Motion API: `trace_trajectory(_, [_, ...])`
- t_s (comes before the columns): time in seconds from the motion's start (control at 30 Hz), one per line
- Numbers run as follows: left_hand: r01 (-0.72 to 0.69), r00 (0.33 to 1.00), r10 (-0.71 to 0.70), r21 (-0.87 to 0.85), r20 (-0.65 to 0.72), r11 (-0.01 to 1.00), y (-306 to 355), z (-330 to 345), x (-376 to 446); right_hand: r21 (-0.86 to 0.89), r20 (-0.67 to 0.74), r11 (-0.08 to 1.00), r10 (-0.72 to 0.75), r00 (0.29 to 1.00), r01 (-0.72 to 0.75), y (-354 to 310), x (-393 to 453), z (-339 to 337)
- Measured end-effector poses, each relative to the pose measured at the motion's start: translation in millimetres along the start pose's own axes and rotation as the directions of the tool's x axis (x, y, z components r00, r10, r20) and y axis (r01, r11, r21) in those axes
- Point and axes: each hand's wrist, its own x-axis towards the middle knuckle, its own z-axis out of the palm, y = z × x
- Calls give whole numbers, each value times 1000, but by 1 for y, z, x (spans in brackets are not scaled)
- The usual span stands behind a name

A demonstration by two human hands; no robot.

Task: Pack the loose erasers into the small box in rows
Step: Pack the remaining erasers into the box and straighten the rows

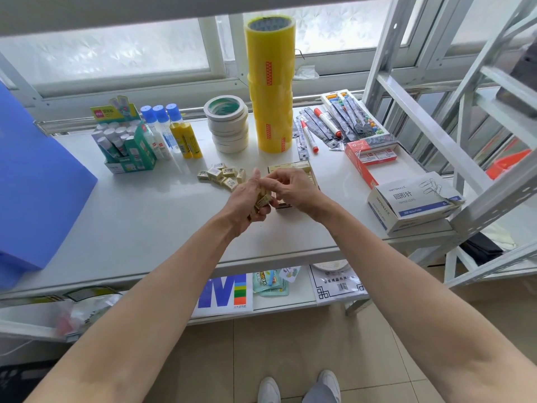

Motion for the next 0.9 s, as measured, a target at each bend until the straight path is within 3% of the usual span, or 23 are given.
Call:
trace_trajectory(0.27, [-8, 994, 15, 61, -107, 998, -2, -5, 1, 278, -127, 957, 124, 984, -84, 8, -11, -12])
trace_trajectory(0.6, [-26, 995, 35, 88, -97, 996, -5, 2, 0, 350, -112, 933, 132, 985, -85, 13, -22, -24])
trace_trajectory(0.73, [-26, 992, 35, 80, -119, 996, -4, 5, 4, 255, -31, 964, 89, 996, -78, 18, -23, -30])
trace_trajectory(0.9, [-27, 990, 42, 114, -134, 993, -6, 10, 9, -222, -137, 975, -32, 990, 1, 23, -18, -34])
